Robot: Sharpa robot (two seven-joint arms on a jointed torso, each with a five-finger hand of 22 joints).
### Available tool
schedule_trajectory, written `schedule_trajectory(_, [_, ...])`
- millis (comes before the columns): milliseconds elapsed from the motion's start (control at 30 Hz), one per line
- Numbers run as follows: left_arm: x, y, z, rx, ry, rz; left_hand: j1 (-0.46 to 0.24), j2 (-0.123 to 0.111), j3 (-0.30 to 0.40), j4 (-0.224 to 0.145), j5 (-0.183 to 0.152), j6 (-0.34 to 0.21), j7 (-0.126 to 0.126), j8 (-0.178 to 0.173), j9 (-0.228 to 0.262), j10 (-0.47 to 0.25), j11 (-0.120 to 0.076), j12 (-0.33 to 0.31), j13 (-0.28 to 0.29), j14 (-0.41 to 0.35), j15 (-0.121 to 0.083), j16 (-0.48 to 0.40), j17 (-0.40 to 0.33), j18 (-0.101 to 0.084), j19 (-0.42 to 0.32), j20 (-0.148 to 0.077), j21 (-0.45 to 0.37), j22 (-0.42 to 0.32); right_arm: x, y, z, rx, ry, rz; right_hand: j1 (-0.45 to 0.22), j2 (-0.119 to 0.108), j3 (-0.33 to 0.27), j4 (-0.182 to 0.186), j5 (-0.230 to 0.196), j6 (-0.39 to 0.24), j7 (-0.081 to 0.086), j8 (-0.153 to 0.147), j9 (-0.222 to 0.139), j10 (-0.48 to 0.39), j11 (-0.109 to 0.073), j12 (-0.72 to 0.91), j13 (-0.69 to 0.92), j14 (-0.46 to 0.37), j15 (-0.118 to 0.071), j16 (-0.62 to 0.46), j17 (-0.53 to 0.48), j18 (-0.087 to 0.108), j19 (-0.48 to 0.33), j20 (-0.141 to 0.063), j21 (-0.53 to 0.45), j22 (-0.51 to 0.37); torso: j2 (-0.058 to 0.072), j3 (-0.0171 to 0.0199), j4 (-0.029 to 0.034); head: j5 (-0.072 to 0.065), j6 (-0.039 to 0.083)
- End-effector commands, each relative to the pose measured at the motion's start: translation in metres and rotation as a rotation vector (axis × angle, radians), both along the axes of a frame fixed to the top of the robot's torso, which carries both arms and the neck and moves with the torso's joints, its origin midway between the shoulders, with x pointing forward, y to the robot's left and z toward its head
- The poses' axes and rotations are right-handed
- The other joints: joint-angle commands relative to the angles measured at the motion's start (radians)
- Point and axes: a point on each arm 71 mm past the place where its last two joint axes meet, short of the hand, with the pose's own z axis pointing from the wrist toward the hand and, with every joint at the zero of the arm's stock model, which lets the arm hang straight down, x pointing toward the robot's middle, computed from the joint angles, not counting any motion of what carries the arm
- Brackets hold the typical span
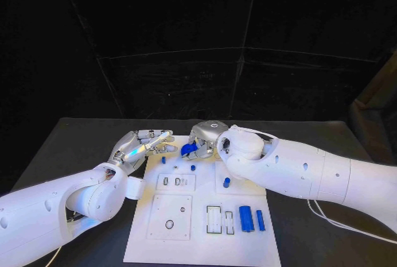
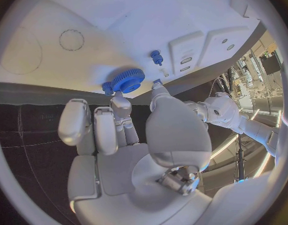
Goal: Assemble the parts on the task board
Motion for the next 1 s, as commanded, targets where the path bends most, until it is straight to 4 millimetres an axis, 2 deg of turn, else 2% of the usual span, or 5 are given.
schedule_trajectory(33, [0.0, -0.001, 0.001, -0.007, -0.004, -0.013, -0.001, 0.009, 0.0, -0.004, -0.004, 0.0, 0.006, -0.004, -0.001, -0.003, 0.007, -0.004, -0.001, 0.0, 0.008, -0.004, 0.001, 0.015, 0.003, 0.005, -0.003, -0.001, 0.001, -0.005, -0.003, 0.015, 0.014, -0.005, 0.009, 0.021, -0.009, -0.002, 0.017, -0.005, -0.001, 0.001, 0.0, 0.007, 0.006, 0.014, 0.009, 0.051, 0.005, 0.0, 0.003, -0.01, 0.004, 0.008, 0.001, 0.004, 0.0, -0.0006, -0.0007, -0.001, 0.0])
schedule_trajectory(333, [0.0, 0.0, 0.001, -0.006, -0.005, -0.011, -0.001, 0.009, 0.0, -0.004, -0.004, 0.0, 0.006, -0.004, -0.001, -0.003, 0.007, -0.004, -0.001, 0.0, 0.008, -0.004, 0.001, 0.015, 0.003, 0.005, -0.003, -0.001, -0.004, -0.013, 0.008, 0.163, -0.08, 0.053, 0.066, 0.04, -0.025, -0.013, 0.095, 0.013, -0.007, 0.007, 0.003, 0.022, 0.001, 0.046, 0.039, 0.052, 0.001, 0.002, 0.007, -0.01, 0.007, 0.005, 0.005, 0.008, 0.0, -0.0005, -0.0001, -0.002, 0.001])
schedule_trajectory(533, [0.0, 0.002, 0.002, -0.004, -0.005, -0.006, -0.001, 0.009, 0.0, -0.004, -0.004, 0.0, 0.006, -0.004, -0.001, -0.003, 0.007, -0.004, -0.001, 0.0, 0.008, -0.004, 0.001, 0.015, 0.003, 0.005, -0.003, -0.001, -0.011, -0.027, 0.019, 0.318, -0.157, 0.144, 0.077, 0.039, -0.034, -0.014, 0.104, 0.022, -0.009, 0.01, 0.004, 0.018, -0.001, 0.042, 0.037, 0.043, 0.0, -0.021, -0.027, -0.005, -0.009, 0.004, -0.008, -0.02, -0.002, 0.0012, -0.0055, -0.003, 0.007])
schedule_trajectory(767, [0.0, 0.005, 0.001, -0.001, -0.005, 0.0, -0.001, 0.009, 0.0, -0.004, -0.004, 0.0, 0.006, -0.004, -0.001, -0.003, 0.007, -0.004, -0.001, 0.0, 0.008, -0.004, 0.001, 0.015, 0.003, 0.005, -0.003, -0.001, -0.017, -0.075, 0.021, 0.41, -0.103, 0.14, 0.14, 0.046, -0.039, -0.039, 0.109, 0.03, -0.012, 0.009, 0.003, 0.003, -0.004, 0.02, 0.021, 0.037, -0.003, -0.04, -0.049, -0.002, -0.022, 0.001, -0.02, -0.04, -0.006, 0.0068, -0.0155, -0.004, 0.009])
schedule_trajectory(1000, [0.001, 0.005, 0.001, -0.002, -0.006, -0.001, -0.003, 0.009, 0.0, -0.004, -0.004, 0.0, 0.007, -0.005, -0.001, -0.003, 0.007, -0.005, -0.001, 0.0, 0.008, -0.006, 0.002, 0.015, 0.003, 0.005, -0.004, -0.001, -0.018, -0.148, 0.016, 0.462, 0.029, 0.029, 0.26, 0.032, -0.034, -0.111, 0.108, 0.02, -0.011, 0.002, 0.0, -0.018, -0.006, -0.013, -0.004, 0.034, -0.005, -0.056, -0.066, 0.001, -0.031, -0.001, -0.032, -0.058, -0.011, 0.0119, -0.0297, -0.017, 0.012])
